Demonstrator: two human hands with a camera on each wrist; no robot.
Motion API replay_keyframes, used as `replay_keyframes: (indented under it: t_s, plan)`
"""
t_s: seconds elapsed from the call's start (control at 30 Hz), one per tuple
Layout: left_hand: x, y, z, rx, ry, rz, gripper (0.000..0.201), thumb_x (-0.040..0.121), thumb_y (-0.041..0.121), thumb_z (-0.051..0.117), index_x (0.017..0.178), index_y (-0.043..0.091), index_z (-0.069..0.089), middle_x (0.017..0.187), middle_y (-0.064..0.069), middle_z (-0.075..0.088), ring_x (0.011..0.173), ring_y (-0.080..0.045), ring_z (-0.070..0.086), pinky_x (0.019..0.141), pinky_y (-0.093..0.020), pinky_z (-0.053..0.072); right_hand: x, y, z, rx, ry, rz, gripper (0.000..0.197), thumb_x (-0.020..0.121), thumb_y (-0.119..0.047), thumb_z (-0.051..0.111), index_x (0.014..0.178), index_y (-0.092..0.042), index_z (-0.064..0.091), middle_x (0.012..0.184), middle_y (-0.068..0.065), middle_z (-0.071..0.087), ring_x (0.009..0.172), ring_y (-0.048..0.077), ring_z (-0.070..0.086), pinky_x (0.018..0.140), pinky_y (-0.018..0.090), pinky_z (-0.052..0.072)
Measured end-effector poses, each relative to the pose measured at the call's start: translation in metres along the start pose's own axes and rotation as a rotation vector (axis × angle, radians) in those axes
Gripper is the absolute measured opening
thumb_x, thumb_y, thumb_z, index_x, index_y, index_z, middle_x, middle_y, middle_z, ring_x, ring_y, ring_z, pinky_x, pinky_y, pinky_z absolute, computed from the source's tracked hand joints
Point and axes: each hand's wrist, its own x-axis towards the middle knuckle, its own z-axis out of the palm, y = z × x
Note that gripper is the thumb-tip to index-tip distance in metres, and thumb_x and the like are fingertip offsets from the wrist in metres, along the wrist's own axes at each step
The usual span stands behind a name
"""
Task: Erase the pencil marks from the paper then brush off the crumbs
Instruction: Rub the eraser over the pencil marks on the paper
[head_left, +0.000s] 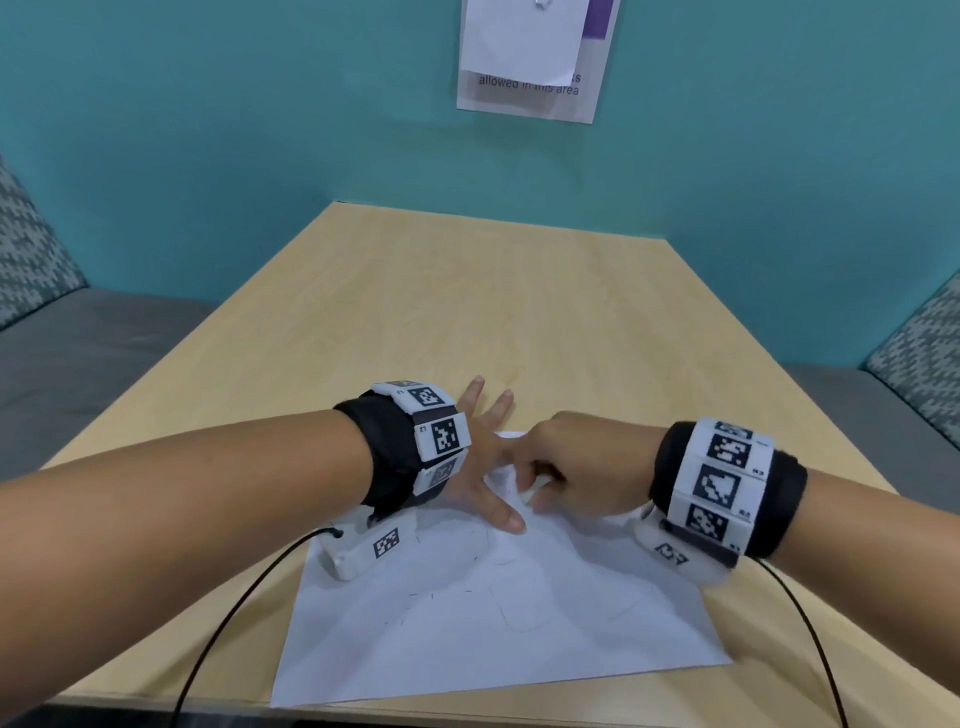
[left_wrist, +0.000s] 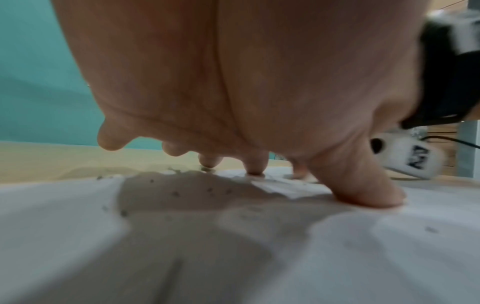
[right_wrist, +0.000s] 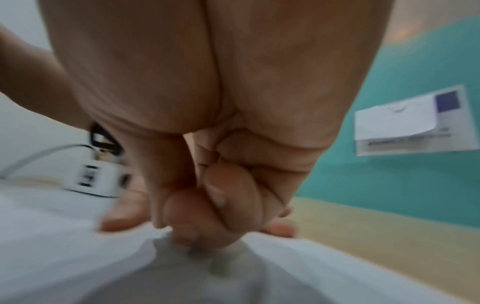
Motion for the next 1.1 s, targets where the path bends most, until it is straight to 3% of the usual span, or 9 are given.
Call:
replay_keyframes:
  t_s: [0.07, 0.2, 0.33, 0.47, 0.6, 0.77, 0.93, 1.03, 1.1]
  plan:
    - [-0.001, 0.000, 0.000, -0.013, 0.007, 0.003, 0.090, 0.076, 0.080, 0.056, 0.150, 0.058, 0.009, 0.163, -0.008, -0.025, 0.142, -0.042, -0.035, 0.109, -0.069, -0.012, -0.002, -0.001, 0.000, 0.008, -0.023, -0.009, 0.007, 0.087, -0.019, 0.063, 0.094, -0.017, 0.063, 0.069, -0.014, 0.053, 0.061, 0.003, 0.048, 0.060, 0.019, 0.036]
    - [-0.001, 0.000, 0.001, -0.021, 0.019, -0.009, 0.103, 0.075, 0.082, 0.056, 0.148, 0.059, -0.012, 0.163, -0.006, -0.025, 0.143, -0.041, -0.034, 0.109, -0.069, -0.012, -0.004, 0.017, -0.012, 0.002, 0.062, 0.111, 0.006, 0.086, -0.017, 0.063, 0.092, -0.016, 0.065, 0.071, -0.013, 0.054, 0.064, 0.008, 0.050, 0.063, 0.022, 0.038]
    - [-0.002, 0.000, -0.001, -0.030, 0.021, 0.006, 0.100, 0.076, 0.080, 0.057, 0.146, 0.061, -0.012, 0.163, -0.008, -0.023, 0.142, -0.043, -0.034, 0.109, -0.070, -0.012, -0.007, 0.002, 0.002, 0.025, -0.022, -0.003, 0.007, 0.086, -0.020, 0.064, 0.086, -0.024, 0.058, 0.079, -0.008, 0.060, 0.064, 0.005, 0.050, 0.061, 0.019, 0.037]
    - [0.000, 0.001, 0.001, -0.009, 0.026, -0.018, 0.104, 0.074, 0.084, 0.054, 0.144, 0.060, -0.020, 0.164, -0.006, -0.023, 0.143, -0.041, -0.032, 0.109, -0.070, -0.010, -0.008, 0.017, -0.010, 0.006, 0.068, 0.133, 0.007, 0.087, -0.018, 0.062, 0.093, -0.017, 0.065, 0.070, -0.015, 0.054, 0.062, 0.004, 0.049, 0.064, 0.020, 0.037]
    - [0.000, -0.003, 0.001, -0.038, 0.023, -0.004, 0.100, 0.075, 0.083, 0.055, 0.141, 0.066, -0.018, 0.164, -0.007, -0.023, 0.142, -0.041, -0.034, 0.109, -0.070, -0.011, -0.014, 0.000, 0.000, 0.027, -0.002, 0.015, 0.002, 0.087, -0.016, 0.062, 0.088, -0.018, 0.061, 0.064, -0.017, 0.051, 0.057, 0.000, 0.047, 0.054, 0.011, 0.035]
    - [0.001, 0.000, 0.002, -0.001, 0.034, -0.023, 0.105, 0.074, 0.084, 0.053, 0.145, 0.060, -0.020, 0.164, -0.006, -0.021, 0.144, -0.041, -0.031, 0.109, -0.070, -0.009, -0.013, 0.013, -0.009, -0.006, 0.058, 0.117, 0.003, 0.087, -0.019, 0.064, 0.089, -0.020, 0.061, 0.069, -0.014, 0.053, 0.065, 0.010, 0.051, 0.063, 0.022, 0.039]
    - [0.003, -0.004, 0.004, -0.023, 0.034, -0.012, 0.103, 0.074, 0.083, 0.054, 0.146, 0.060, -0.015, 0.164, -0.006, -0.021, 0.143, -0.041, -0.032, 0.110, -0.069, -0.010, -0.013, -0.001, -0.003, 0.008, 0.008, 0.042, 0.004, 0.088, -0.017, 0.062, 0.092, -0.016, 0.062, 0.069, -0.014, 0.053, 0.061, 0.003, 0.047, 0.059, 0.017, 0.036]
    - [0.002, -0.001, 0.002, 0.024, 0.024, -0.014, 0.102, 0.074, 0.085, 0.051, 0.145, 0.060, -0.019, 0.164, -0.007, -0.021, 0.144, -0.042, -0.030, 0.110, -0.070, -0.007, -0.011, 0.004, -0.007, -0.010, 0.052, 0.096, 0.006, 0.088, -0.015, 0.059, 0.092, -0.011, 0.063, 0.075, -0.003, 0.063, 0.062, 0.011, 0.050, 0.062, 0.023, 0.039]
    - [0.002, -0.002, 0.003, 0.010, 0.035, -0.012, 0.100, 0.076, 0.082, 0.054, 0.148, 0.058, -0.010, 0.165, -0.008, -0.020, 0.144, -0.042, -0.031, 0.110, -0.069, -0.010, -0.009, -0.004, 0.001, -0.030, 0.030, 0.032, 0.003, 0.089, -0.015, 0.058, 0.087, -0.013, 0.060, 0.070, -0.006, 0.058, 0.061, 0.009, 0.048, 0.059, 0.020, 0.036]
